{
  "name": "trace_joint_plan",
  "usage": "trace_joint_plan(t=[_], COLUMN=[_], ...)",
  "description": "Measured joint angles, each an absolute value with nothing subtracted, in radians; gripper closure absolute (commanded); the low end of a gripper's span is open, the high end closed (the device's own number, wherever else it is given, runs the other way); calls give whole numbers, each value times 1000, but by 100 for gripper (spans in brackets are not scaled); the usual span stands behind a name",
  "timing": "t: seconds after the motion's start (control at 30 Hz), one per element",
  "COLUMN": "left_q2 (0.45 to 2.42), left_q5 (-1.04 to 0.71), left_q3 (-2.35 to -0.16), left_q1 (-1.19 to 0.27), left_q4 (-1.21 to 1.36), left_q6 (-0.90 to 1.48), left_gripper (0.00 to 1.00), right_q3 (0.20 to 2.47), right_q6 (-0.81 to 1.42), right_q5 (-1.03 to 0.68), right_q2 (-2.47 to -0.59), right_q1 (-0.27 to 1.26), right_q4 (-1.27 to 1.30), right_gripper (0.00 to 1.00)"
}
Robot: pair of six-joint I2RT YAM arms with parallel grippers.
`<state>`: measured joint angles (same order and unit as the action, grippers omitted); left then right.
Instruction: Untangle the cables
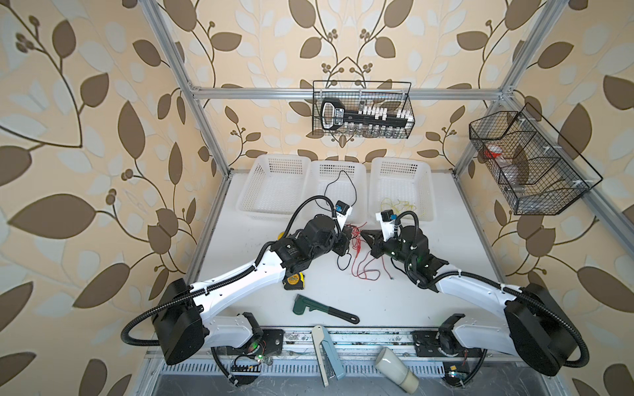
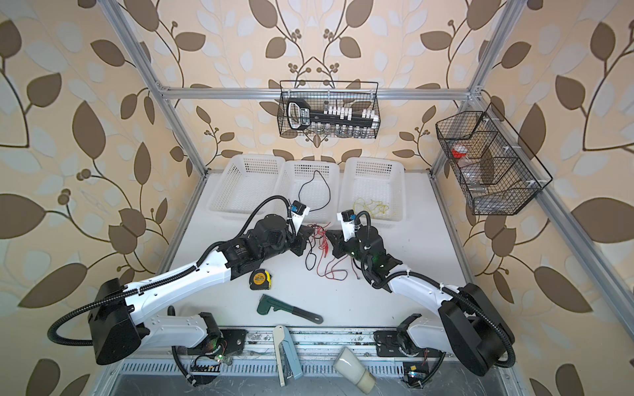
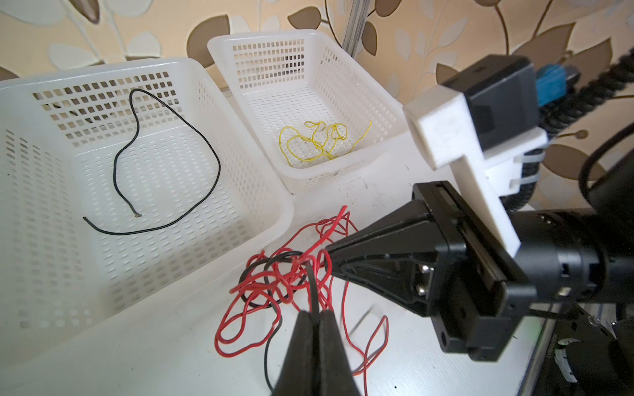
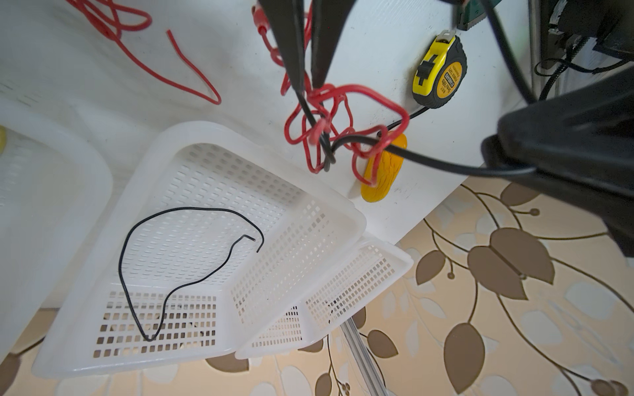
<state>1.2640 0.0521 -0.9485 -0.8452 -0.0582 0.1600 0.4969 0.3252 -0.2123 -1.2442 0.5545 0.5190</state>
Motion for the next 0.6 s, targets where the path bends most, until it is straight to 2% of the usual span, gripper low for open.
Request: trace_joint_plan(t=[0.07,0.17,0.6], left_q2=[1264,1264,1265], left_q5=[52,50,-3], left_q3=[-949,-949,-950], left_q1=[-845,-845,-845], left_q4=[-58,-58,-94], left_q6=[160,160,158], left_gripper=[100,100,100], right_q3=[492,492,508], right_q6=[312,303,249], right_q5=[-214,-213,-189], right_q2=[-1232,-1220,-1264], right_q1=[563,574,579], right_q4=[519,522,527], right_gripper=[71,69,67])
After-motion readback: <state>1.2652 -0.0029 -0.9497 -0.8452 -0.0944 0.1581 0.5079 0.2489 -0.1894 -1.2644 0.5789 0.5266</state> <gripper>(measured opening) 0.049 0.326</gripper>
